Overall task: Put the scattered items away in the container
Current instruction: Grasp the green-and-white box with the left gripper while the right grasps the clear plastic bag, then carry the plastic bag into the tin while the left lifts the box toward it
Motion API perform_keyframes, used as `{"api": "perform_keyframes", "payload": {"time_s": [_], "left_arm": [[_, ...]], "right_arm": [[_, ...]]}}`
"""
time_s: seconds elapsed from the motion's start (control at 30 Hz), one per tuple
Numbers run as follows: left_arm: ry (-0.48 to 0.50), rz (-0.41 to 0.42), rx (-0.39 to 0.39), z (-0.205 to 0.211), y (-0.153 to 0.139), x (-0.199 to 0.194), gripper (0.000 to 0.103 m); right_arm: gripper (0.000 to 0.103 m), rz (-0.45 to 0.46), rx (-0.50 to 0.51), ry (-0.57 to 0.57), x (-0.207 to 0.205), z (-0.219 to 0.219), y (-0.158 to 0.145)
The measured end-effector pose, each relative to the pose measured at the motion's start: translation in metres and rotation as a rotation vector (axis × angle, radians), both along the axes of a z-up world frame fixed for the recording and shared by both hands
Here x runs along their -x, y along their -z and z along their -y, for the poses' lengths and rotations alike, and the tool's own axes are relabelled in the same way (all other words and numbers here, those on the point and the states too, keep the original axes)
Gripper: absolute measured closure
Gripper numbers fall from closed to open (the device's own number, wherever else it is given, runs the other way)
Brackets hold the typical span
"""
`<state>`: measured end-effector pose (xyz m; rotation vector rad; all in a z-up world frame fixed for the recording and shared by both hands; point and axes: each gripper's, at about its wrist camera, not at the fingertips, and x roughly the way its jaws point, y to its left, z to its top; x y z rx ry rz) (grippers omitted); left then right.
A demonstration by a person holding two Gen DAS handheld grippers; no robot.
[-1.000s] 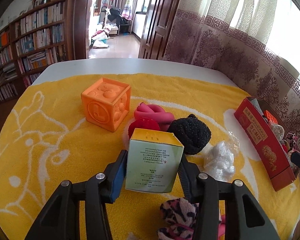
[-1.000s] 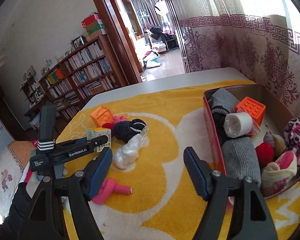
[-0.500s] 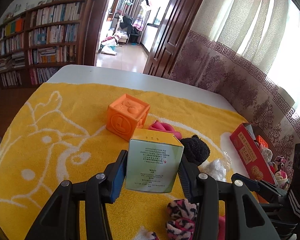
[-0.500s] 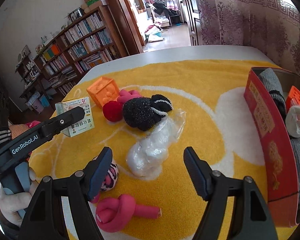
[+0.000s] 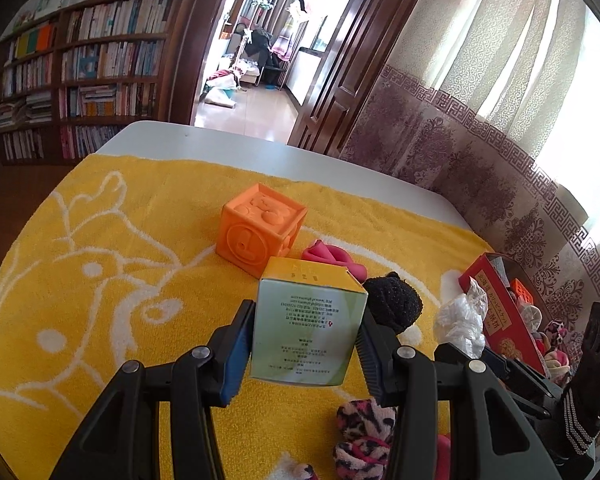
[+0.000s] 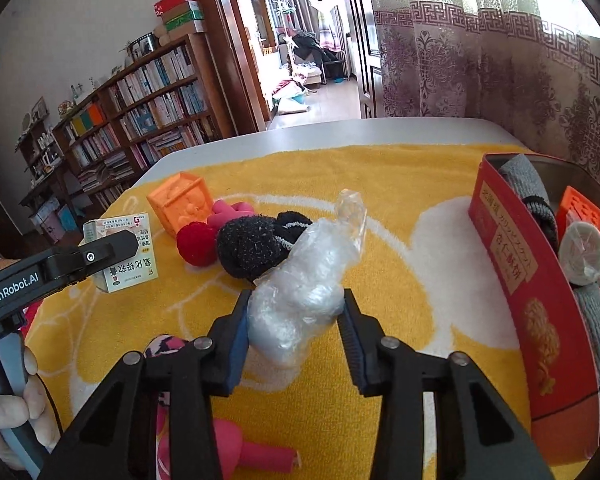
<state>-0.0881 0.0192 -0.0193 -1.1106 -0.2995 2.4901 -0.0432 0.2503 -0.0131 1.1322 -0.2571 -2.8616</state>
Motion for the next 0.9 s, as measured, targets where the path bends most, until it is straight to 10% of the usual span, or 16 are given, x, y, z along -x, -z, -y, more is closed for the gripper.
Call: {"api": "perform_keyframes", "payload": {"time_s": [0.9], "left_arm": [[0.039, -0.002, 0.025, -0.015, 0.006, -0.004, 0.053]], "right_arm": [[0.058, -0.047, 0.025, 0.028, -0.009, -0.007, -0.006]]}}
